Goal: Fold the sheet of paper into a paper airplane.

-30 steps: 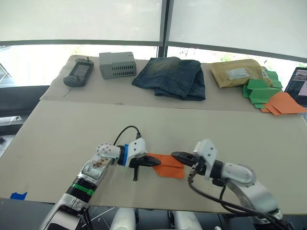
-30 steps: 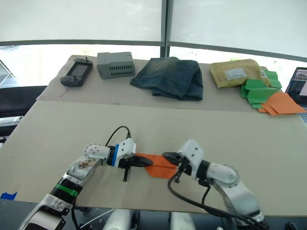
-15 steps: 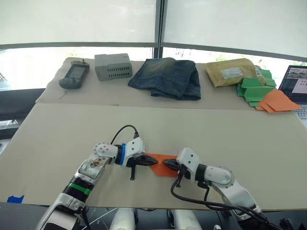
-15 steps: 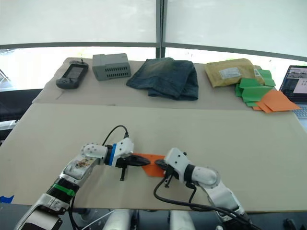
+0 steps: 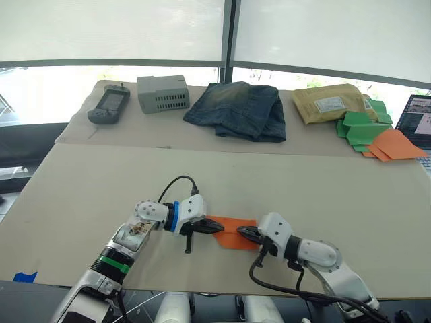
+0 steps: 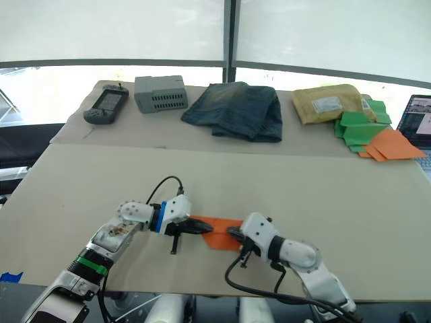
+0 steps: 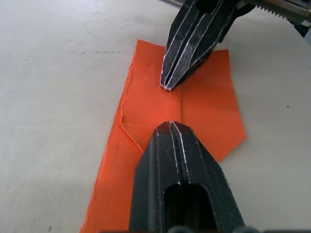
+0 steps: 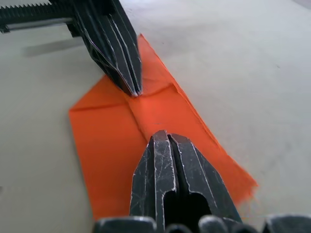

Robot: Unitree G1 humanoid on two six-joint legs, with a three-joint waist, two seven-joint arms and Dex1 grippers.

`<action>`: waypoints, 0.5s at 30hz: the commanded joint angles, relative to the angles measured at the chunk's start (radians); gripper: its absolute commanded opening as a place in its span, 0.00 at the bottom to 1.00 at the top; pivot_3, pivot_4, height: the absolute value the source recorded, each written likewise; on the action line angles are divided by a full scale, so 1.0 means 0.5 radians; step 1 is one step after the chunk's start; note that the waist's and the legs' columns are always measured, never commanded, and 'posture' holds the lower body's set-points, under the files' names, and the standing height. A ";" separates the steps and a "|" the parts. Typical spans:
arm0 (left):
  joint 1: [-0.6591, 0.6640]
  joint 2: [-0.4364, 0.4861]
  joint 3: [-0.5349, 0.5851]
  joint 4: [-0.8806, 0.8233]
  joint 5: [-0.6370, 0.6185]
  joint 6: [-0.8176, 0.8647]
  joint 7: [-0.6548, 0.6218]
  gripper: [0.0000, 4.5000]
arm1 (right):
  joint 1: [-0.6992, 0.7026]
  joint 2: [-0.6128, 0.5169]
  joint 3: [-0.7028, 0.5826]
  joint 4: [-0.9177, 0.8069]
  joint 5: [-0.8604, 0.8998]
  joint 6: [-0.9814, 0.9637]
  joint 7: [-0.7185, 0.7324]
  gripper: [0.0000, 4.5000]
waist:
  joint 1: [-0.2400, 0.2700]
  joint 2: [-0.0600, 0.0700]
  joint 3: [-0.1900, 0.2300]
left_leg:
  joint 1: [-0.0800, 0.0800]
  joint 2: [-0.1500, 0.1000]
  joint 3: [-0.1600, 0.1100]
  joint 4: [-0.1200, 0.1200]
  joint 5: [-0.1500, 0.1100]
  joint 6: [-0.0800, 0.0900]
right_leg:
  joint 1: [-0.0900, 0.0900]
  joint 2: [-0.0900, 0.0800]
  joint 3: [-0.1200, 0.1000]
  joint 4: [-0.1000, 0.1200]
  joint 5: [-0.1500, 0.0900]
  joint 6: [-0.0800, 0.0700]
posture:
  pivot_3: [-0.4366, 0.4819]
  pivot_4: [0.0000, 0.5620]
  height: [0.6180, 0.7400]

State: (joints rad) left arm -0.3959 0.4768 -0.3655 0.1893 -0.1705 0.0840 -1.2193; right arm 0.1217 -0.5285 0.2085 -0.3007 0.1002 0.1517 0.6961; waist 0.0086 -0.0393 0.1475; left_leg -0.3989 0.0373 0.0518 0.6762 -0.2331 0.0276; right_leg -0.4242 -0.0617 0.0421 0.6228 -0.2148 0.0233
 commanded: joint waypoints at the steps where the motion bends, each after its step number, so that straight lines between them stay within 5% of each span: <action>1: 0.028 0.018 -0.052 0.134 0.105 0.010 0.006 0.00 | 0.186 -0.119 -0.181 0.168 0.004 -0.101 0.013 0.02 | 0.005 0.000 -0.003 | 0.000 0.000 0.000 0.000 0.000 0.000 | 0.001 0.000 0.000 -0.001 0.000 0.000 | 0.48 0.27 0.85; 9: 0.027 0.004 0.028 0.075 -0.010 0.099 -0.027 0.00 | 0.148 -0.143 -0.408 0.010 0.307 -0.154 0.116 0.02 | 0.002 0.002 -0.002 | 0.002 0.001 -0.003 0.002 -0.008 -0.014 | 0.002 0.000 0.000 -0.003 0.000 0.000 | 0.48 0.27 0.85; 15: 0.055 0.078 0.171 -0.225 -0.221 0.319 -0.079 0.00 | -0.113 -0.322 -0.563 -0.050 0.611 0.492 0.169 0.02 | -0.033 0.004 0.005 | -0.004 0.001 -0.001 0.002 0.000 0.000 | -0.006 0.001 0.002 0.001 0.001 0.000 | 0.48 0.27 0.85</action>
State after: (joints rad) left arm -0.3692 0.4986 -0.3106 0.1341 -0.2457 0.2120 -1.2456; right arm 0.0902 -0.6744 -0.0315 -0.2874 0.3454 0.3099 0.7790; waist -0.0079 -0.0372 0.1499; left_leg -0.4021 0.0380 0.0511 0.6767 -0.2331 0.0276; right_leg -0.4283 -0.0612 0.0431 0.6238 -0.2145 0.0234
